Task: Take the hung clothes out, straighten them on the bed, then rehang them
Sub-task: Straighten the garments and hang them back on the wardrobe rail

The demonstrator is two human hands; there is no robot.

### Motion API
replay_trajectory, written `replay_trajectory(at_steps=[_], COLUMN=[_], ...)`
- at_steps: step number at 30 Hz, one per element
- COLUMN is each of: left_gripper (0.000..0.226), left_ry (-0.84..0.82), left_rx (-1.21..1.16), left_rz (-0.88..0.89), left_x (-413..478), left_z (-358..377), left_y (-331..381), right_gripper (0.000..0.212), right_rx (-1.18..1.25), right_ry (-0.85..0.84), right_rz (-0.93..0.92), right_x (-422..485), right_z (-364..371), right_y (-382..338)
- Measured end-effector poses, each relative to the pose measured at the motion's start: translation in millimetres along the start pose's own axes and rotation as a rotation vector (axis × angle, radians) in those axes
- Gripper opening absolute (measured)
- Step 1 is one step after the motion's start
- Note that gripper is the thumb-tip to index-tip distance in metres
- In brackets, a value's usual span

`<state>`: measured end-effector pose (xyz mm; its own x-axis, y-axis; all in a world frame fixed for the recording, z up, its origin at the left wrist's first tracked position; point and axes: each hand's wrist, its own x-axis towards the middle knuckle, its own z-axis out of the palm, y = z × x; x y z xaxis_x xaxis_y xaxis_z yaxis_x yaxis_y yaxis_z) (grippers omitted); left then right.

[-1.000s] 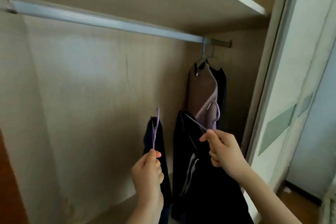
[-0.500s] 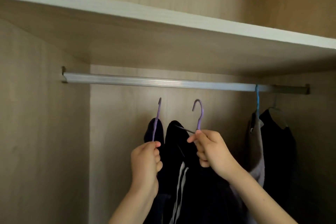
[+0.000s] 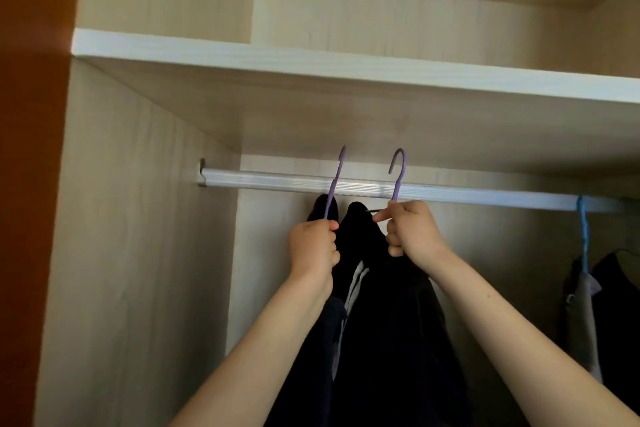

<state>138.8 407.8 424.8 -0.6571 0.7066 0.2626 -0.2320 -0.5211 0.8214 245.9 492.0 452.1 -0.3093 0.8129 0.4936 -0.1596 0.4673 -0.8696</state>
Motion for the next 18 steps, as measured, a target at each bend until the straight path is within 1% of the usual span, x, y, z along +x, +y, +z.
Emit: replay_trajectory(at_steps=[3, 6, 9, 15, 17, 18], left_gripper=[0.026, 0.028, 0.028, 0.029, 0.029, 0.028], left_ry=[0.031, 0.075, 0.099, 0.068, 0.022, -0.017], left_rx=[0.033, 0.078, 0.099, 0.075, 0.131, 0.211], left_rz=[-0.027, -0.077, -0.123, -0.163, -0.164, -0.135], left_x=[11, 20, 25, 25, 27, 26], left_z=[0, -3, -6, -3, -4, -6], left_y=[-6, -18, -28, -36, -37, -34], right_gripper=[0.036, 0.044, 0.046, 0.043, 0.042, 0.04], right_rx=[-0.015, -0.065, -0.099, -0.094, -0.101, -0.099], right_ry=[-0.007, -0.015, -0.024, -0.016, -0.023, -0.032], right_rz=[0.018, 0.051, 0.087, 0.104, 0.107, 0.111], right_x=[7, 13, 15, 12, 10, 10], right_z=[4, 7, 7, 8, 7, 5], right_y=[9, 22, 35, 42, 41, 40])
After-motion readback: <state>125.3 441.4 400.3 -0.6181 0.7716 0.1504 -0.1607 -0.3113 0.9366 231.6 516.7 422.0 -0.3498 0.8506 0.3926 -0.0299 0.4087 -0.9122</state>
